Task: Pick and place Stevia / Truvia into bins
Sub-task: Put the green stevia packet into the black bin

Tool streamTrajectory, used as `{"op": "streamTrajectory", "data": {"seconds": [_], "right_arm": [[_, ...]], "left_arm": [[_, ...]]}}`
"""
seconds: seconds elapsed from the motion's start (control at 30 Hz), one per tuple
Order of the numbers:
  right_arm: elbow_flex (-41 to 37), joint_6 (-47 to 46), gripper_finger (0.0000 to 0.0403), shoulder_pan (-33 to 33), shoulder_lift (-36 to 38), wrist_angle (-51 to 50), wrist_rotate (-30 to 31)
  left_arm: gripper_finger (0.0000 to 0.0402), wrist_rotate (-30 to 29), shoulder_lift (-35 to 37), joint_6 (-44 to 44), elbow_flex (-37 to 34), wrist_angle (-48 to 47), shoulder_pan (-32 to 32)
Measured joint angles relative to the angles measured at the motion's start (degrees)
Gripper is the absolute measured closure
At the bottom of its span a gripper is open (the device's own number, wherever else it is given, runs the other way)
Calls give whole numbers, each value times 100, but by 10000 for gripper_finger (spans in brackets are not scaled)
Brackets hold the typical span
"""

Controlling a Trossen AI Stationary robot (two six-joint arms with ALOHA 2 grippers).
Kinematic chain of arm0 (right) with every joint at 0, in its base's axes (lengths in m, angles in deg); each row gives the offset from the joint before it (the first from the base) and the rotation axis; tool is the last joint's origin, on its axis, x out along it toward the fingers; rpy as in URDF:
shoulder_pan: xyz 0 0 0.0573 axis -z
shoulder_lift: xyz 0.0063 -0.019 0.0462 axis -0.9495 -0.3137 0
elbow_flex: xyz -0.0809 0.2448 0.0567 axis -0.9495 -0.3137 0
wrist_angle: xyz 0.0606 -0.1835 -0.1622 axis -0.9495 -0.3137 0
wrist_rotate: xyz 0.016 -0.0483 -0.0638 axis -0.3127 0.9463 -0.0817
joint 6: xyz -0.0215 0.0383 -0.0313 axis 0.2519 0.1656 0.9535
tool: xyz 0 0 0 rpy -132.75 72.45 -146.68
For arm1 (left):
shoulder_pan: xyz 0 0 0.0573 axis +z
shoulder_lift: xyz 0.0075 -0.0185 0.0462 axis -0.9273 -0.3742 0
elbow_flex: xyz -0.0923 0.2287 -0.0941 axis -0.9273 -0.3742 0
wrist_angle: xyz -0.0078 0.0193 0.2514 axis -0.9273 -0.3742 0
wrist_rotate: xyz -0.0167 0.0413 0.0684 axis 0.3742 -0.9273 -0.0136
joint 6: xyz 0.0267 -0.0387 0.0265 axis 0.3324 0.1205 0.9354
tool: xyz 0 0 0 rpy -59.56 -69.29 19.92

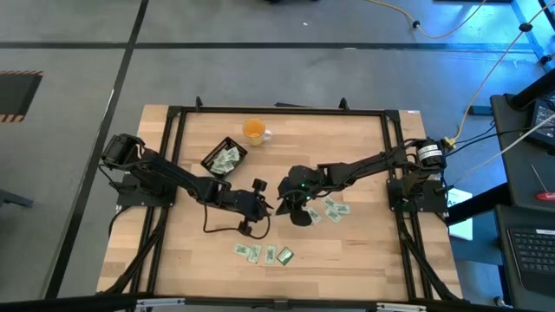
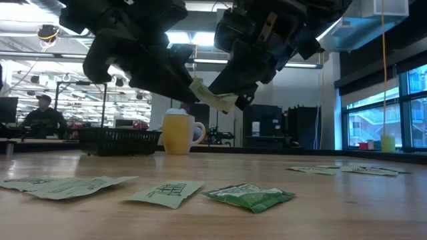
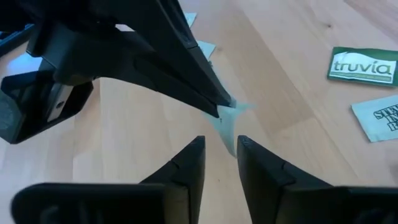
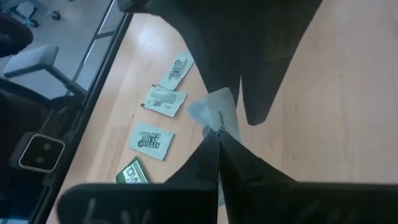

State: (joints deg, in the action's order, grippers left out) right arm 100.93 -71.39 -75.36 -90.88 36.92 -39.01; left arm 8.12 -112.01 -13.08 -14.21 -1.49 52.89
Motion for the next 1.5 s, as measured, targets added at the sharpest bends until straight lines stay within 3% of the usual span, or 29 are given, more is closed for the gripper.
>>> {"op": "streamTrajectory", "data": {"seconds": [0.33,0.63,0.83,1.07,1.27,1.5], "right_arm": [[0,123,399,0,4,-6,0],[12,-34,391,16,10,-108,31],[11,198,347,35,11,-443,-11],[11,218,315,266,164,-1402,23],[9,69,315,317,321,-2115,1183],[7,-63,314,239,323,-2266,1355]], "left_arm": [[395,2,0,22,0,82,0],[398,-11,2,-243,4,-28,1],[398,-610,33,-262,4,-588,0],[398,-1598,479,-943,4,-2060,0],[398,-3028,1294,-2415,4,-4162,83],[398,-3221,1593,-4223,4,-5784,472]]}}
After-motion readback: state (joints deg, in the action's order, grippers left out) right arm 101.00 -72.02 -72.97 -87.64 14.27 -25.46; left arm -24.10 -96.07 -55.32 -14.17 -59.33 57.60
